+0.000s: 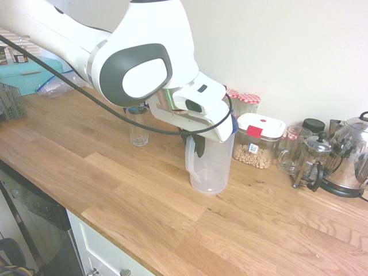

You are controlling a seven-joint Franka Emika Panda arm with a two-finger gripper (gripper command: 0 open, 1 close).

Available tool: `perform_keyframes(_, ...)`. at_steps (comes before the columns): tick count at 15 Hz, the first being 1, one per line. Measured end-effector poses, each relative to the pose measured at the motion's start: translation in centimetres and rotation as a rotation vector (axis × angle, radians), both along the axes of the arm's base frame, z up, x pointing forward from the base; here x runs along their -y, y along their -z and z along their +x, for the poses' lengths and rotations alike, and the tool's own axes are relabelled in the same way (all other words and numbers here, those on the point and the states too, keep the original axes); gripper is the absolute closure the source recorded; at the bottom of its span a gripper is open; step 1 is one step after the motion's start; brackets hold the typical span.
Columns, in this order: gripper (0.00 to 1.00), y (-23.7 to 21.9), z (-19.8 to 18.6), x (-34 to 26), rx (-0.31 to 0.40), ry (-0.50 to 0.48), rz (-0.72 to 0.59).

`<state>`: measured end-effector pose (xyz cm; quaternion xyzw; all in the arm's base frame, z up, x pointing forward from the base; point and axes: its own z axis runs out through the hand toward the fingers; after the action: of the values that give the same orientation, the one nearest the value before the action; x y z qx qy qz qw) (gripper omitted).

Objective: Pour me some water

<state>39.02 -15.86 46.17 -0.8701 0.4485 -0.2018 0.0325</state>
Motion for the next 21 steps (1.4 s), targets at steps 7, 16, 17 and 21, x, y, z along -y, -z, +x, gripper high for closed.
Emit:
perform_keyframes(7, 1.00, -14.2, -6.5, -4.4, 0.015, -0.256, -0.048)
perform_keyframes(16, 1.00, -15.2, 6.1, -14.3, -0.200, -0.766, -0.116)
perform_keyframes(17, 1.00, -14.9, 7.0, -15.2, -0.240, -0.815, -0.130)
perform_keyframes(21, 1.00, -13.0, 9.2, -19.0, -0.411, -0.963, -0.245)
